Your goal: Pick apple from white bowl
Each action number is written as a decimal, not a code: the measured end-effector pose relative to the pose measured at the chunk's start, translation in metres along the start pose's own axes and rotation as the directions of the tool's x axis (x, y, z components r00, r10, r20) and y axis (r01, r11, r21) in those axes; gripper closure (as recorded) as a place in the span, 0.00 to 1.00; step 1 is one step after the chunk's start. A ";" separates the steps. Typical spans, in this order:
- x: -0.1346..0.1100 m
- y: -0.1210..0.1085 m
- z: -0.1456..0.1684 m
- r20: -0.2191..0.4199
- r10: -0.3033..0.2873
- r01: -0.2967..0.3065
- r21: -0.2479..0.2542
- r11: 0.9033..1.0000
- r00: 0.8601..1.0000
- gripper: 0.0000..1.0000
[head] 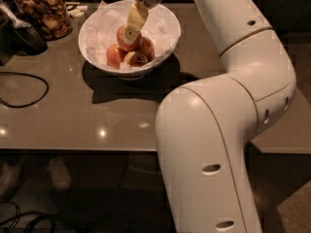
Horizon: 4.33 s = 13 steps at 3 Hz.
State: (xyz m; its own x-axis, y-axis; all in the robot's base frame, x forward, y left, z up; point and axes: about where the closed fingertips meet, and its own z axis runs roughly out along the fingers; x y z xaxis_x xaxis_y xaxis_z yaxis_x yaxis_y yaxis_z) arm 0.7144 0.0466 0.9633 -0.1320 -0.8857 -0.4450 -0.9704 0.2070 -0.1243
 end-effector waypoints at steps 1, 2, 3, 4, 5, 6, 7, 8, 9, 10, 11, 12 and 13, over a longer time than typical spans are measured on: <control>-0.007 0.001 0.013 0.007 -0.003 0.003 -0.026 1.000 1.000 0.19; -0.010 0.000 0.021 0.013 0.000 0.001 -0.041 0.999 1.000 0.20; -0.012 0.000 0.027 0.014 0.007 -0.006 -0.052 0.999 1.000 0.22; -0.010 -0.001 0.033 0.015 0.017 -0.016 -0.062 0.998 1.000 0.23; -0.006 -0.002 0.037 0.013 0.030 -0.029 -0.074 0.997 0.999 0.24; 0.004 -0.002 0.042 0.006 0.055 -0.054 -0.090 0.994 0.998 0.24; 0.010 -0.005 0.041 -0.002 0.063 -0.063 -0.081 0.995 0.998 0.19; 0.010 -0.005 0.041 -0.003 0.064 -0.064 -0.080 0.995 0.998 0.37; 0.010 -0.005 0.041 -0.003 0.064 -0.064 -0.080 0.995 0.998 0.60; 0.010 -0.005 0.041 -0.003 0.064 -0.064 -0.080 0.995 0.998 0.84; 0.010 -0.005 0.041 -0.003 0.064 -0.064 -0.080 0.995 0.998 1.00; -0.002 -0.012 0.024 0.025 0.058 -0.058 -0.017 0.998 0.998 1.00; -0.014 -0.009 -0.005 0.054 0.037 -0.039 0.045 0.998 0.998 1.00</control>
Offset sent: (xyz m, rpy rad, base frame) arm -0.0069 -0.0004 -0.0098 -0.0540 0.1556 0.0593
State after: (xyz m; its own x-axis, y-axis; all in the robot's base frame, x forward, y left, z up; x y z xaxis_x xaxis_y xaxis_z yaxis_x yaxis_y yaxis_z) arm 0.7240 0.0549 0.9755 -0.1563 -0.8538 -0.4966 -0.9544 0.2600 -0.1465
